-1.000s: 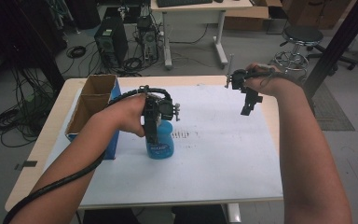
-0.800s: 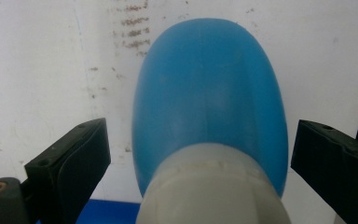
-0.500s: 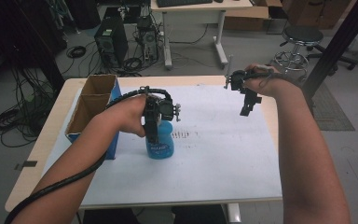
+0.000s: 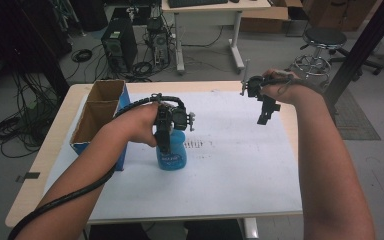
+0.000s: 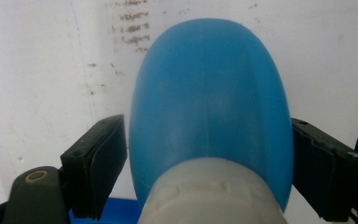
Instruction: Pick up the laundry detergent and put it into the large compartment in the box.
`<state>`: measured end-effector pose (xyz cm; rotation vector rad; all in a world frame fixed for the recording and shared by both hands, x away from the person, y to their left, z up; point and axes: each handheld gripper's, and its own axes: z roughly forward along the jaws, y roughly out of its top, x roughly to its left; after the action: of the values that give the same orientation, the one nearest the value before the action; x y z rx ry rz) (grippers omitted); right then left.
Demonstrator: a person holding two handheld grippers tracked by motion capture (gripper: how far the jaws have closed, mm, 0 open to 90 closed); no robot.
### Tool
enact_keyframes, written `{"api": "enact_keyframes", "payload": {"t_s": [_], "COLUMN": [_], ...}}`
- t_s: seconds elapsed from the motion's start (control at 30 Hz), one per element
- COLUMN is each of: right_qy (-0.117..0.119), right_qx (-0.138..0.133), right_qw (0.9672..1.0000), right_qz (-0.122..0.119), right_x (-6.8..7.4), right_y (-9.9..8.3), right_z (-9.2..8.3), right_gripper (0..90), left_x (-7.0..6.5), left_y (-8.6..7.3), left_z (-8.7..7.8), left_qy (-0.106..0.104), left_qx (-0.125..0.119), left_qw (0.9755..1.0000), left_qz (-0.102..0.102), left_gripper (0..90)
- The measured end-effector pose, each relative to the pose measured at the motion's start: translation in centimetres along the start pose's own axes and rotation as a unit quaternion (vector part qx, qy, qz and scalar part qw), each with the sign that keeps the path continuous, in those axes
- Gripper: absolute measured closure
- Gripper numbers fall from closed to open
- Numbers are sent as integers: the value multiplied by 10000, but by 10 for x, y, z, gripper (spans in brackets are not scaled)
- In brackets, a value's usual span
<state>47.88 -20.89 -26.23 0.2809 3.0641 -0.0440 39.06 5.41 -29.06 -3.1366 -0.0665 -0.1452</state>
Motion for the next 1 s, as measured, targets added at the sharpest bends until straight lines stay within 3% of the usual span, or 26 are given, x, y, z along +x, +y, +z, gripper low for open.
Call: {"api": "enact_keyframes", "payload": {"t_s": [0.47,0.63,1.0], "right_qy": [28,26,29], "right_qx": [10,23,52], "right_qw": [10000,10000,10000], "right_qz": [-9,-12,-26], "right_x": [0,0,1], "right_y": [2,2,3], "right_z": [3,3,4], "right_gripper": [39,39,40], "left_x": [0,1,1], "left_y": [1,1,3], "left_z": [1,0,3], "left_qy": [-42,-61,-66], "left_qx": [95,77,131], "left_qw": [9999,9998,9998], "left_qz": [-29,-144,-156], "left_gripper": [260,326,346]}}
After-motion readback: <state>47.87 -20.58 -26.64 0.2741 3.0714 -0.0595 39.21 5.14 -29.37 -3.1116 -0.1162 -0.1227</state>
